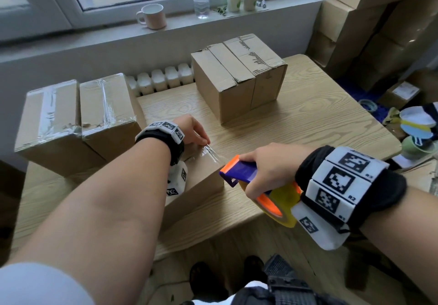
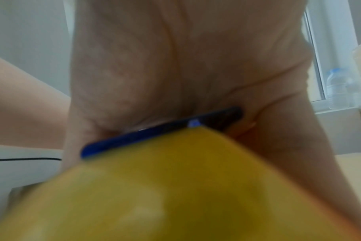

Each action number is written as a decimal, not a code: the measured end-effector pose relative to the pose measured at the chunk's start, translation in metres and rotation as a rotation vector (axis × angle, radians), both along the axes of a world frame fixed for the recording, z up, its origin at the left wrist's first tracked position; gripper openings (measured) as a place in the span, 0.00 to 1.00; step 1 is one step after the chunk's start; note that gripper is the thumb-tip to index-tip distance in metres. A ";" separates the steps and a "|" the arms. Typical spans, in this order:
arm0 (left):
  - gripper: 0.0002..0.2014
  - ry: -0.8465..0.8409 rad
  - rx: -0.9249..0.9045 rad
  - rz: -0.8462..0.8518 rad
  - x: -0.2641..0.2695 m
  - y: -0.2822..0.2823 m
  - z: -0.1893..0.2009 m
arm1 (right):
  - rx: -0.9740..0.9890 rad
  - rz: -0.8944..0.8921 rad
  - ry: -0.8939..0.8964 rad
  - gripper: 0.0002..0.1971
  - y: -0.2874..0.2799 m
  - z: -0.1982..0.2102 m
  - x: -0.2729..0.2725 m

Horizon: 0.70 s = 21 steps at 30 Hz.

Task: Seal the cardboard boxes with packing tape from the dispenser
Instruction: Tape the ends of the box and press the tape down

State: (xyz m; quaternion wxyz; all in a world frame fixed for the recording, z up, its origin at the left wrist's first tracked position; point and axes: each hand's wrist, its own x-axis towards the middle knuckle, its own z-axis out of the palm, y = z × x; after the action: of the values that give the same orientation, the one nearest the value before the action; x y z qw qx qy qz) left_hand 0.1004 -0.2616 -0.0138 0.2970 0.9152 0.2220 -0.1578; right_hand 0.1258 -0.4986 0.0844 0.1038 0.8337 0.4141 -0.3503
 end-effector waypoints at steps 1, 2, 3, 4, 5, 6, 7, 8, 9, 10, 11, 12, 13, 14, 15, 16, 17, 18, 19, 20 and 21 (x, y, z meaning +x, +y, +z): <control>0.02 -0.002 0.001 0.006 -0.001 -0.001 0.001 | -0.013 0.000 0.003 0.35 0.002 0.001 0.001; 0.02 -0.006 0.004 0.013 -0.001 -0.002 0.001 | -0.022 -0.001 0.008 0.35 0.004 0.001 0.003; 0.03 -0.009 0.007 0.018 -0.001 -0.003 0.001 | -0.029 -0.001 0.014 0.35 0.006 0.001 0.006; 0.03 -0.013 0.008 0.024 -0.001 -0.003 0.001 | -0.034 -0.003 0.019 0.35 0.009 -0.002 0.009; 0.03 -0.015 0.007 0.033 -0.001 -0.003 0.000 | -0.053 0.000 0.021 0.35 0.012 -0.006 0.012; 0.03 -0.018 0.003 0.042 -0.001 -0.004 0.000 | -0.094 0.014 0.014 0.34 0.014 -0.014 0.012; 0.03 -0.024 0.001 0.050 -0.002 -0.004 -0.001 | -0.149 0.036 0.001 0.32 0.015 -0.026 0.011; 0.03 -0.033 -0.002 0.054 -0.003 -0.003 -0.001 | -0.198 0.047 -0.013 0.29 0.014 -0.041 0.009; 0.03 -0.043 -0.004 0.057 -0.002 -0.003 -0.003 | -0.218 0.028 -0.022 0.26 0.012 -0.056 0.008; 0.02 -0.052 -0.004 0.063 -0.002 -0.002 -0.004 | -0.203 -0.015 -0.029 0.24 0.008 -0.069 0.011; 0.02 -0.056 0.000 0.075 -0.002 -0.002 -0.005 | -0.161 -0.062 -0.041 0.23 0.005 -0.077 0.017; 0.01 -0.054 0.006 0.090 -0.002 -0.001 -0.005 | -0.113 -0.101 -0.056 0.24 0.003 -0.082 0.024; 0.01 -0.052 0.016 0.108 -0.002 0.000 -0.005 | -0.069 -0.128 -0.070 0.25 0.003 -0.083 0.033; 0.02 -0.052 0.030 0.125 -0.002 0.002 -0.005 | -0.035 -0.151 -0.079 0.26 0.004 -0.081 0.042; 0.02 -0.053 0.041 0.145 -0.002 0.004 -0.005 | -0.015 -0.172 -0.084 0.27 0.006 -0.079 0.051; 0.03 -0.055 0.040 0.171 -0.003 0.007 -0.004 | -0.007 -0.183 -0.092 0.30 0.009 -0.078 0.060; 0.04 -0.057 0.031 0.201 -0.003 0.010 -0.004 | -0.005 -0.189 -0.104 0.33 0.012 -0.077 0.068; 0.04 -0.060 0.022 0.225 -0.004 0.013 -0.004 | 0.005 -0.203 -0.116 0.36 0.016 -0.078 0.075; 0.04 -0.060 0.016 0.243 -0.005 0.017 -0.005 | 0.029 -0.223 -0.117 0.38 0.020 -0.080 0.082; 0.04 -0.060 0.013 0.255 -0.007 0.019 -0.005 | 0.049 -0.243 -0.108 0.39 0.024 -0.084 0.087; 0.03 -0.061 0.009 0.266 -0.008 0.021 -0.005 | 0.059 -0.257 -0.095 0.41 0.026 -0.090 0.091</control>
State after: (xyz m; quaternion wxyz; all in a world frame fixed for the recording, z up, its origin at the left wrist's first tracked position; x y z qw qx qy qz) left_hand 0.0928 -0.2403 -0.0185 0.3180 0.8833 0.3331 -0.0882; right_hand 0.2166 -0.4726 -0.0055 0.0528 0.8983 0.3087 -0.3083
